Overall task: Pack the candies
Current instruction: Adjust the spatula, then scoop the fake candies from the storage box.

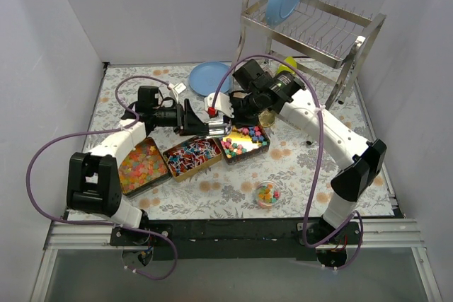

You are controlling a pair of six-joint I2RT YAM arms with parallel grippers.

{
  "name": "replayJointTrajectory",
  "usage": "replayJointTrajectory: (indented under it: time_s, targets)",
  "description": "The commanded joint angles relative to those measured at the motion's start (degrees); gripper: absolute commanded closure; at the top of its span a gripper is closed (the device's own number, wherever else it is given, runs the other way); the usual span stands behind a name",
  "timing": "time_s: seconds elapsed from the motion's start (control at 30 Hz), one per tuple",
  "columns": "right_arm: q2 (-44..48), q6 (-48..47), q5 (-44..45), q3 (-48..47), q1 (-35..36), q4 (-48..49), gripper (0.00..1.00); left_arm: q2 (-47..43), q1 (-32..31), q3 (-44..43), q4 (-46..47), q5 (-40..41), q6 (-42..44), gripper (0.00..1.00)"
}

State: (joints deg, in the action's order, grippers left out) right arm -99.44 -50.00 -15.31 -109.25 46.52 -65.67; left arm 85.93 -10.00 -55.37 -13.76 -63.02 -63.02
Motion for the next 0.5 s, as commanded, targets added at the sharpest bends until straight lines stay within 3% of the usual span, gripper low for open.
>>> replayJointTrajectory:
  time_s: [0.0,0.03,0.1,0.2,0.33,0.43,0.47]
  targets:
    - [3.63,-2.91,-1.57,3.95,-0.29,0.80,0.99,-2.70,5.77,-8.94,-8.35,4.30,2.72,0.43]
    - [3.64,-4.22,-1.56,5.00,-0.47,1.15,0.99,-2.96,6.74,-10.53,-11.00,6.49,3.60,0.41]
    - [2.94,-6.24,-1.30,4.93,-0.47,0.28,0.99,-3.05,8.50,-15.28,-20.37,18.50,6.32,0.41]
    - [-0.92,-11.07,0.01,-0.24,-0.47,-4.19,0.99,-3.14,9.91,-16.96,-29.79,29.41,9.31,0.44]
    - [-7.16,-17.93,3.87,-9.39,-0.21,-9.39,0.99,-3.66,15.96,-14.24,-36.77,33.58,10.64,0.53]
    - [-7.96,-27.06,8.78,-7.82,0.93,-9.48,0.99,-3.49,20.45,-13.79,-40.37,33.23,8.90,0.76]
    - [-8.49,-30.65,9.85,-7.38,1.03,-9.39,0.99,-3.49,22.46,-14.06,-40.90,32.79,7.84,0.99]
